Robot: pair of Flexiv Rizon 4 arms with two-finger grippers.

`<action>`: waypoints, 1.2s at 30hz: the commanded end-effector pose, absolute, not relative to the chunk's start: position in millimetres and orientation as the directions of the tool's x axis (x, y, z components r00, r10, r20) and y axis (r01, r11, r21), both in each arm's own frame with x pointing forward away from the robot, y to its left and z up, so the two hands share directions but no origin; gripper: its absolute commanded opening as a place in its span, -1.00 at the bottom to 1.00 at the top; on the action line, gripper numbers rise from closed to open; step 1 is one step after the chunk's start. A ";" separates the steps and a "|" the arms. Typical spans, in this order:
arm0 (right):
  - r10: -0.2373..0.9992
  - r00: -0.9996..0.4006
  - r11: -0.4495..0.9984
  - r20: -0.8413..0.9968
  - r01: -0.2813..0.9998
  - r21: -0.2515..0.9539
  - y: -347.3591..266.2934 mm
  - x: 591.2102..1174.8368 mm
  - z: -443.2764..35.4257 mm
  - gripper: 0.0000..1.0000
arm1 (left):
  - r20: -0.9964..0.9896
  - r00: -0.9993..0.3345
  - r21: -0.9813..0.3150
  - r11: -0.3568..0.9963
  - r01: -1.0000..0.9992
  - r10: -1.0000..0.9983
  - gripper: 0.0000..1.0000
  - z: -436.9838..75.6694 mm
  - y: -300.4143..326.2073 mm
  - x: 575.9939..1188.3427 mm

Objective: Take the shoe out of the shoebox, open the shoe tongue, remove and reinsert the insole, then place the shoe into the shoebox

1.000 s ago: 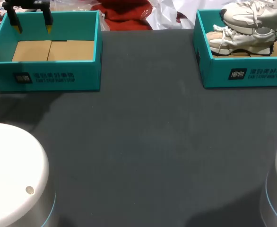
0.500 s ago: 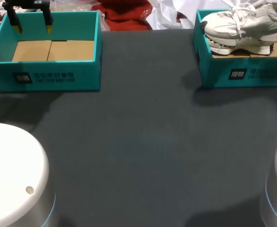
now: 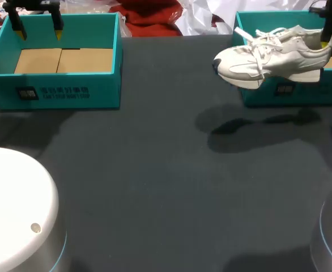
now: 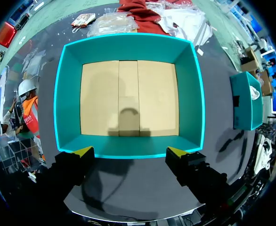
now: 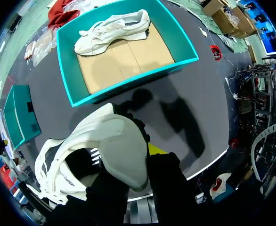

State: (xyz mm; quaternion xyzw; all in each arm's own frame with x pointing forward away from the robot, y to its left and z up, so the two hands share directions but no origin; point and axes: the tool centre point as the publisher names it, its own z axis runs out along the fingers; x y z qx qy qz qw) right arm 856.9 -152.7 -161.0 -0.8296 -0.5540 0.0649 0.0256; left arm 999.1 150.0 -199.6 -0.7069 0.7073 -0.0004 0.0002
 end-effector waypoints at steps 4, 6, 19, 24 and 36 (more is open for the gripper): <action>0.913 0.403 -0.400 -0.060 0.915 0.046 -120.8 803.7 -181.0 -1.00 | 0.000 0.000 -0.001 0.000 -1.000 -1.000 1.00 -199.6 150.0 999.3; 0.910 0.410 -0.408 -0.059 0.912 0.038 -112.9 794.9 -185.8 -1.00 | 0.000 0.000 -0.001 0.000 -1.000 -1.000 1.00 -199.6 150.0 999.3; 0.915 0.399 -0.401 -0.059 0.916 -0.023 -89.1 779.2 -201.5 -1.00 | 0.000 0.000 -0.001 0.000 -1.000 -1.000 1.00 -199.6 150.0 999.3; 0.915 0.399 -0.401 -0.059 0.916 -0.023 -89.1 779.2 -201.5 -1.00 | 0.000 0.000 -0.001 0.000 -1.000 -1.000 1.00 -199.6 150.0 999.3; 0.900 0.415 -0.419 -0.131 0.908 -0.002 -25.8 748.1 -245.0 -1.00 | 0.000 0.000 -0.001 0.000 -1.000 -1.000 1.00 -199.6 150.0 999.3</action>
